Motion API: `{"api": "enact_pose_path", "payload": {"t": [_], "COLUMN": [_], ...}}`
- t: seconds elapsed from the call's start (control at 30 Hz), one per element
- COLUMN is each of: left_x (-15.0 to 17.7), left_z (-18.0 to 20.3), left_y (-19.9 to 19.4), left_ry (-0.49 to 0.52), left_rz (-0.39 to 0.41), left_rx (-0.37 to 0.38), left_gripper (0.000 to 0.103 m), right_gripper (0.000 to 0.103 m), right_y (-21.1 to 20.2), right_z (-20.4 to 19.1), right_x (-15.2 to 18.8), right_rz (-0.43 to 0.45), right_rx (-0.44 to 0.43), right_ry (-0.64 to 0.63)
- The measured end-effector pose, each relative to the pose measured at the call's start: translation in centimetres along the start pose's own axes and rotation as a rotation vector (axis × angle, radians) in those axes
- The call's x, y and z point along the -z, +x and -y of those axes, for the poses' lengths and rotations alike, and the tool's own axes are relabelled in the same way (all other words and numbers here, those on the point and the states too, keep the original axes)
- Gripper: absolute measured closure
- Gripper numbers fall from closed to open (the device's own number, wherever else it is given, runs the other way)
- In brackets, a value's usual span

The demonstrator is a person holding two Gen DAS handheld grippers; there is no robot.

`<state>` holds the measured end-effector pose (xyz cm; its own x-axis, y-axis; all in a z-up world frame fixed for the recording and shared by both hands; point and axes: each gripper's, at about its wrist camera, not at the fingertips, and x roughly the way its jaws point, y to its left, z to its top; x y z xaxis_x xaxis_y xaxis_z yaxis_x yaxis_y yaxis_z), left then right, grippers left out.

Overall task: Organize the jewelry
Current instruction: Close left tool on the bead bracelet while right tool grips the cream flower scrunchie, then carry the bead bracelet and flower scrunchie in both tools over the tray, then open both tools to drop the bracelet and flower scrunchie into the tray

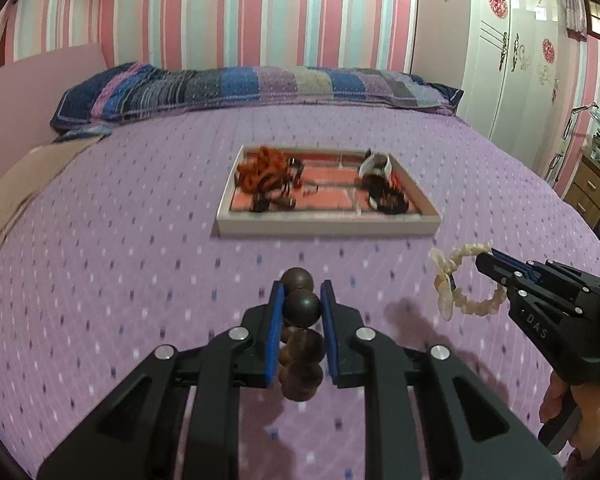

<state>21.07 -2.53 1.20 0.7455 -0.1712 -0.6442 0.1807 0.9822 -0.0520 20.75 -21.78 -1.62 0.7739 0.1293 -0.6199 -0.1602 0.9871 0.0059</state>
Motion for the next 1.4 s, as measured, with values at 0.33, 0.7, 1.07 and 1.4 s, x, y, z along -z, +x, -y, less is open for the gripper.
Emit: {"api": "enact_pose_path", "payload": {"t": [0.33, 0.7, 1.07, 1.4], "left_x": [-8.5, -12.5, -11.2, -8.8], "left_z": [0.2, -0.9, -4.4, -6.8], "left_y": [4.3, 13.7, 20.7, 23.1], "left_ry": [0.012, 0.019, -0.035, -0.060], "left_rz": [0.052, 0.039, -0.031, -0.117], "left_rx": [-0.011, -0.023, -0.082, -0.168], "left_gripper": [0.084, 0.084, 0.084, 0.084], "right_gripper": [0.095, 0.095, 0.095, 0.093], "right_y": [5.1, 13.3, 18.4, 20.4], "right_z": [3.2, 4.1, 4.4, 4.0], "right_x": [-7.4, -9.5, -8.9, -6.3], "right_rz": [0.029, -0.004, -0.066, -0.169], "right_rx": [0.040, 0.078, 0.120, 0.163], "right_ry": [0.080, 0.127, 0.132, 0.139]}}
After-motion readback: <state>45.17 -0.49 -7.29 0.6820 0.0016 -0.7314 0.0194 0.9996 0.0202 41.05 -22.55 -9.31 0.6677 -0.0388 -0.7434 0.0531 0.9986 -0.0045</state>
